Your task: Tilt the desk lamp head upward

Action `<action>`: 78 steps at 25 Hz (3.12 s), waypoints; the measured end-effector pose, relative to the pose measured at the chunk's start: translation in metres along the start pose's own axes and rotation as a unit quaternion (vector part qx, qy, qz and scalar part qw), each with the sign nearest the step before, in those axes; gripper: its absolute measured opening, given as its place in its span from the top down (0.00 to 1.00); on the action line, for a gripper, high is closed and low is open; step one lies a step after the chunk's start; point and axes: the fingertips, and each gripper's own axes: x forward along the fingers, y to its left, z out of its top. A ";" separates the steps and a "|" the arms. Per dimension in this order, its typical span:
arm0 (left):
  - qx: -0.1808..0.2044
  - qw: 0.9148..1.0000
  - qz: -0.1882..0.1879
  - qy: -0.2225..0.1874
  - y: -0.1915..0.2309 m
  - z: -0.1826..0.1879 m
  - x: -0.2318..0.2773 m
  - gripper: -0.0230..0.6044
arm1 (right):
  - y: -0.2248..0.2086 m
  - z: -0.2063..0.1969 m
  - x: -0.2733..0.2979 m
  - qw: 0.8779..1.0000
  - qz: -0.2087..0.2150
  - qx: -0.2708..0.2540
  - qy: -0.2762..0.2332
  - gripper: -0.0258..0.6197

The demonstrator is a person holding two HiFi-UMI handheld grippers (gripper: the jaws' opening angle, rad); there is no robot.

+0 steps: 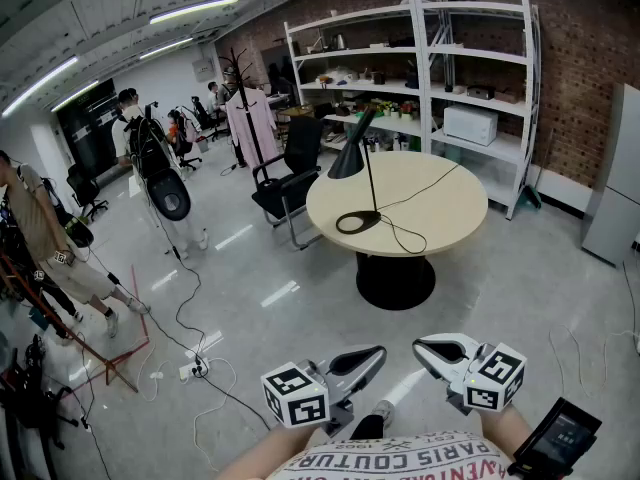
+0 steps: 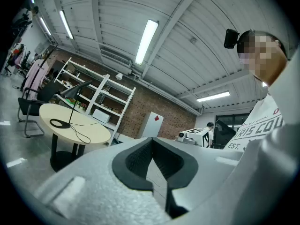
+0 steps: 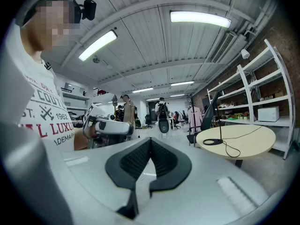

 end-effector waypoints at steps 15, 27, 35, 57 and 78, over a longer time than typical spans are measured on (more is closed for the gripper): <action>-0.010 1.000 -0.002 -0.014 0.015 0.008 -0.004 0.97 | -0.005 0.007 0.012 1.000 -0.003 -0.006 0.000 0.95; -0.038 0.999 0.006 -0.029 0.079 0.017 0.006 0.97 | -0.052 0.003 0.054 1.000 -0.006 0.017 -0.006 0.95; -0.059 0.998 0.005 -0.021 0.163 0.034 0.030 0.97 | -0.121 -0.002 0.108 0.999 -0.018 0.039 -0.009 0.95; -0.085 0.996 -0.021 -0.016 0.417 0.143 0.109 0.97 | -0.326 0.046 0.278 0.997 -0.067 0.045 -0.011 0.95; -0.124 0.990 0.056 -0.029 0.517 0.148 0.180 0.97 | -0.483 0.067 0.325 0.999 -0.033 -0.001 -0.007 0.95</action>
